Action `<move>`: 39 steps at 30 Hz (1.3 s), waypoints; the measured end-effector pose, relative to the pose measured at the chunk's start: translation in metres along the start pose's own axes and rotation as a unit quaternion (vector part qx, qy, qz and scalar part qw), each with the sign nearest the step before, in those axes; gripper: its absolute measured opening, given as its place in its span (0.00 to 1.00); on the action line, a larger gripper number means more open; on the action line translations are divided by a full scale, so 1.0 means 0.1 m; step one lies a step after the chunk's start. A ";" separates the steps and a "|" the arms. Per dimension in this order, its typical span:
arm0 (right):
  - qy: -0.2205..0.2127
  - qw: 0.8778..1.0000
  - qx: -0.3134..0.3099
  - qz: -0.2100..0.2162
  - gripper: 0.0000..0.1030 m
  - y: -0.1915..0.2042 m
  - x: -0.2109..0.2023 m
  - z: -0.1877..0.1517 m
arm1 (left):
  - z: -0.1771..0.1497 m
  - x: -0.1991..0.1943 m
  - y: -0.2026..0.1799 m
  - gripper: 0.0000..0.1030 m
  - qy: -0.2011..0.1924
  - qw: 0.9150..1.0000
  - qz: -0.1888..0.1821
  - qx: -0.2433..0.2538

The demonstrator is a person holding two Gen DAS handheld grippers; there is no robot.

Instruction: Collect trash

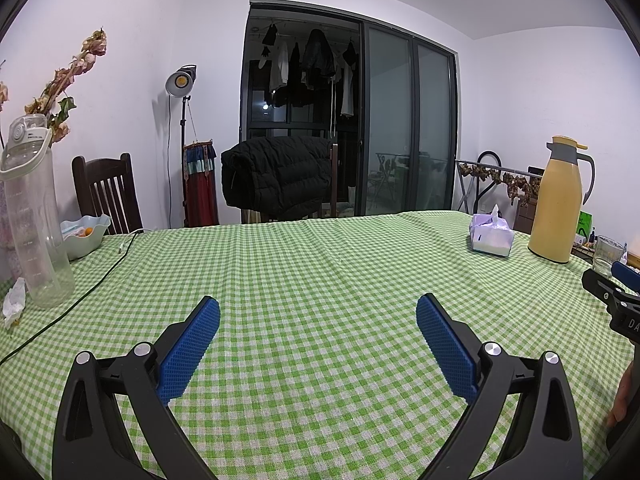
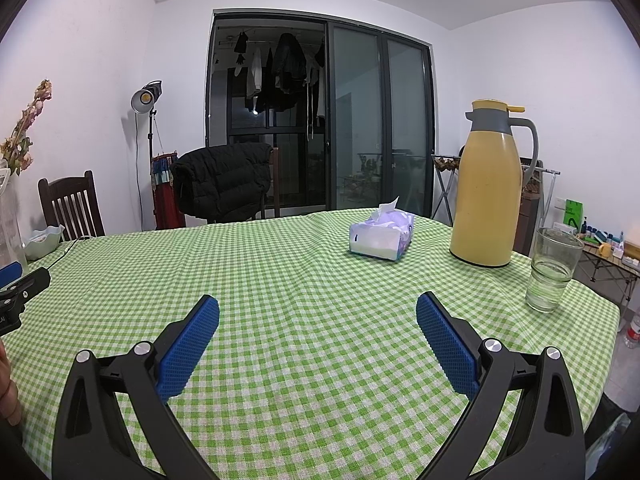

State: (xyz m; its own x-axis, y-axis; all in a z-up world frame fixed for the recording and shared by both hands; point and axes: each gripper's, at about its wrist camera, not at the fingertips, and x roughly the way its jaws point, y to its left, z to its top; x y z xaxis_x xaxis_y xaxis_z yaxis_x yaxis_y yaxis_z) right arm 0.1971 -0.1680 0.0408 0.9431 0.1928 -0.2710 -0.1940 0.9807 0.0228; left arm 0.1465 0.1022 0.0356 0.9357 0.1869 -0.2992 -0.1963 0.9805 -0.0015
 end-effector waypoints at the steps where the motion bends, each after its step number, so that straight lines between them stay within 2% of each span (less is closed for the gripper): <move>1: 0.000 1.000 0.000 0.000 0.92 0.00 0.00 0.00 | -0.01 0.00 -0.01 0.93 0.000 1.000 0.000 0.000; 39: 0.000 1.000 0.001 0.000 0.92 0.00 0.00 0.00 | -0.03 0.02 0.00 0.93 0.002 1.000 0.007 0.000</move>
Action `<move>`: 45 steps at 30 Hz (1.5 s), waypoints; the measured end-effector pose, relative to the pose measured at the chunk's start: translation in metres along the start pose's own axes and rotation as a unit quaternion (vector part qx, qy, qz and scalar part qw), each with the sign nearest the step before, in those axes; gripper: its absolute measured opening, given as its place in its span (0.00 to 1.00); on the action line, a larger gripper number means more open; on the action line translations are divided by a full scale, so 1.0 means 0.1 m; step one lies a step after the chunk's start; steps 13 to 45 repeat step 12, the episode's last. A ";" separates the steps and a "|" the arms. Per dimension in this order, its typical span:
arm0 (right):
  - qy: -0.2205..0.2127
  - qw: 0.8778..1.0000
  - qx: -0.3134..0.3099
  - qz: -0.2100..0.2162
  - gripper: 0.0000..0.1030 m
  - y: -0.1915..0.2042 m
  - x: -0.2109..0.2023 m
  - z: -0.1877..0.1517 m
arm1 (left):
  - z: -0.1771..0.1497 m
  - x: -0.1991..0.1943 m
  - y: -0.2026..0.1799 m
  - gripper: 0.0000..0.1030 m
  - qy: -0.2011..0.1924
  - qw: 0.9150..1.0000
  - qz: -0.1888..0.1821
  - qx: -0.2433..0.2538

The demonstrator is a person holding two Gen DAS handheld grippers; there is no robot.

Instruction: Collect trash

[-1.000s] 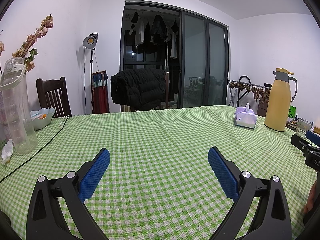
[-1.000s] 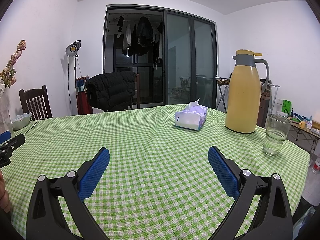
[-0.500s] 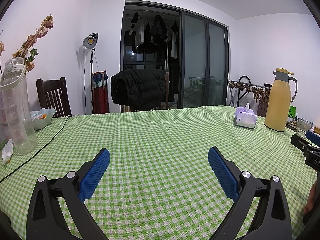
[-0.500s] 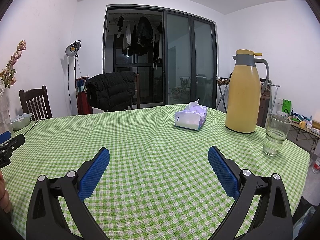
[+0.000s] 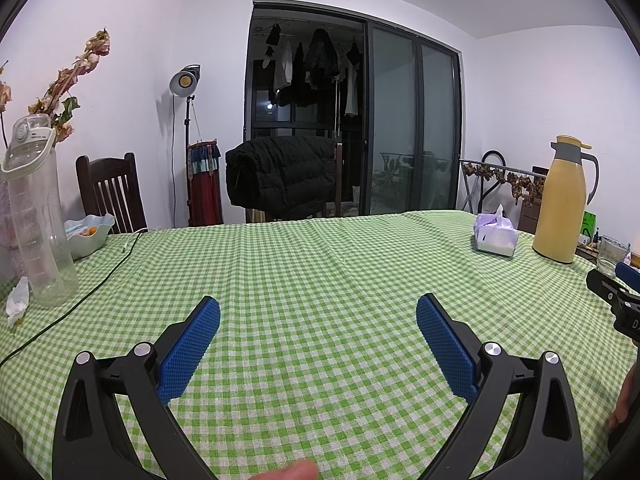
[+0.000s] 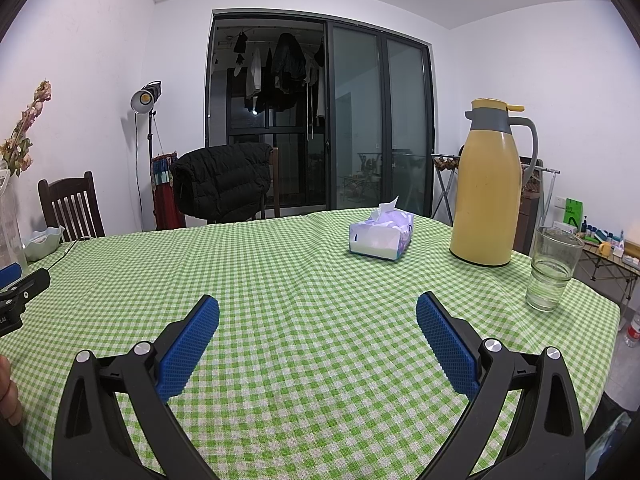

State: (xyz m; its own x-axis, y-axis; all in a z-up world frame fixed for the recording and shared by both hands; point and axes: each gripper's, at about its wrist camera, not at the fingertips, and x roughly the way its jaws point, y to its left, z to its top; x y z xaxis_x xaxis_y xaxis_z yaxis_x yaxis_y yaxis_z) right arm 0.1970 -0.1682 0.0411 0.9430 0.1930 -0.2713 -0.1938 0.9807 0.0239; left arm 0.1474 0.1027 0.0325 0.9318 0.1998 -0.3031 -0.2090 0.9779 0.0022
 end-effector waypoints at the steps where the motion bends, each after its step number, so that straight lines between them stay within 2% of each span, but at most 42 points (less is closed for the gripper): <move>1: 0.000 1.000 0.000 0.000 0.92 0.00 0.00 0.00 | 0.00 -0.01 0.00 0.93 -0.001 1.000 0.000 0.000; 4: 0.000 1.000 0.000 0.000 0.92 0.00 0.00 0.00 | -0.01 -0.03 0.01 0.93 -0.010 1.000 -0.005 -0.002; 9: 0.008 1.000 0.005 0.000 0.92 -0.02 0.03 0.00 | 0.00 0.09 0.10 0.93 0.023 0.999 -0.002 -0.024; 11: 0.035 0.999 0.012 0.019 0.92 -0.06 0.14 0.00 | -0.01 0.20 0.24 0.93 0.053 0.997 0.013 -0.061; 12: 0.067 0.997 0.017 0.035 0.92 -0.10 0.27 0.00 | -0.02 0.25 0.32 0.93 0.067 0.994 0.020 -0.080; 45: 0.067 0.997 0.017 0.035 0.92 -0.10 0.27 0.00 | -0.02 0.25 0.32 0.93 0.067 0.994 0.020 -0.080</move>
